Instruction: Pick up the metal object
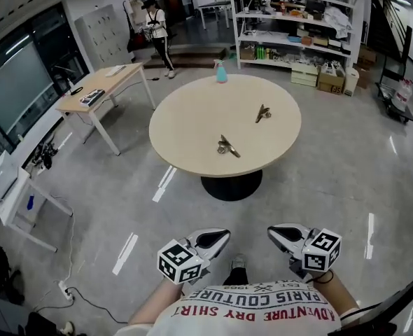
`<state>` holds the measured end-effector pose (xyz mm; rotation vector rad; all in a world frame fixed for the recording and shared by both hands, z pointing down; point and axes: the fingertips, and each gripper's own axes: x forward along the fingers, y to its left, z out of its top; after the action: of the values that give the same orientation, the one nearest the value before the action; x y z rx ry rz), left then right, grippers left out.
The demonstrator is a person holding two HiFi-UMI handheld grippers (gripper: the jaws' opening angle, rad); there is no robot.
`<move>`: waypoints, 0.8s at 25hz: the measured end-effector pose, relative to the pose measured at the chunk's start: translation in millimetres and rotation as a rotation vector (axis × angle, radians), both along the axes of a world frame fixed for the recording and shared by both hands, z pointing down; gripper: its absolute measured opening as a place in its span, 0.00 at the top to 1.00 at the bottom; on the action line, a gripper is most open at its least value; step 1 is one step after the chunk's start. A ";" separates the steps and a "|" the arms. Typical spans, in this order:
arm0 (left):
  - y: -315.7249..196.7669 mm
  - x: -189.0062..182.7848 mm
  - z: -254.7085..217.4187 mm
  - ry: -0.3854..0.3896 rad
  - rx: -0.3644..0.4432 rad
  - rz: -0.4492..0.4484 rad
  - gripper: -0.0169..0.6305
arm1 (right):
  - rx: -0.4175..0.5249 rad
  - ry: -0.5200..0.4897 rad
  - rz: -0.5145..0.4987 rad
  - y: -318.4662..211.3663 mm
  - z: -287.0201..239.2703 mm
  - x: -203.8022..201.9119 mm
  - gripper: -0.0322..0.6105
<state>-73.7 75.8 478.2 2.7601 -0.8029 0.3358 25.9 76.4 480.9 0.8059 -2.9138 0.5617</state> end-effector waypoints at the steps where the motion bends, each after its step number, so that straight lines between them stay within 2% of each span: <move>1: -30.1 -4.2 -0.9 -0.003 0.001 -0.004 0.97 | -0.010 -0.013 0.001 -28.1 -0.8 -4.7 0.95; 6: -164.7 -28.0 -17.6 -0.022 0.014 -0.014 0.97 | -0.041 -0.048 -0.001 -160.1 -10.3 -33.6 0.95; 10: -248.8 -26.5 -32.5 -0.018 0.057 -0.009 0.97 | 0.006 -0.050 -0.012 -246.7 -28.8 -40.7 0.95; 15: -292.0 -19.4 -27.6 -0.018 0.040 0.020 0.97 | -0.020 -0.115 -0.008 -289.9 -36.9 -34.8 0.95; 20: -321.6 -9.3 -17.4 -0.005 0.003 0.012 0.97 | -0.019 -0.065 -0.017 -320.2 -30.8 -26.5 0.95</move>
<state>-83.0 -245.8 460.8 2.7688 -0.7884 0.3449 -0.6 -243.9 450.1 0.7745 -2.9660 0.6247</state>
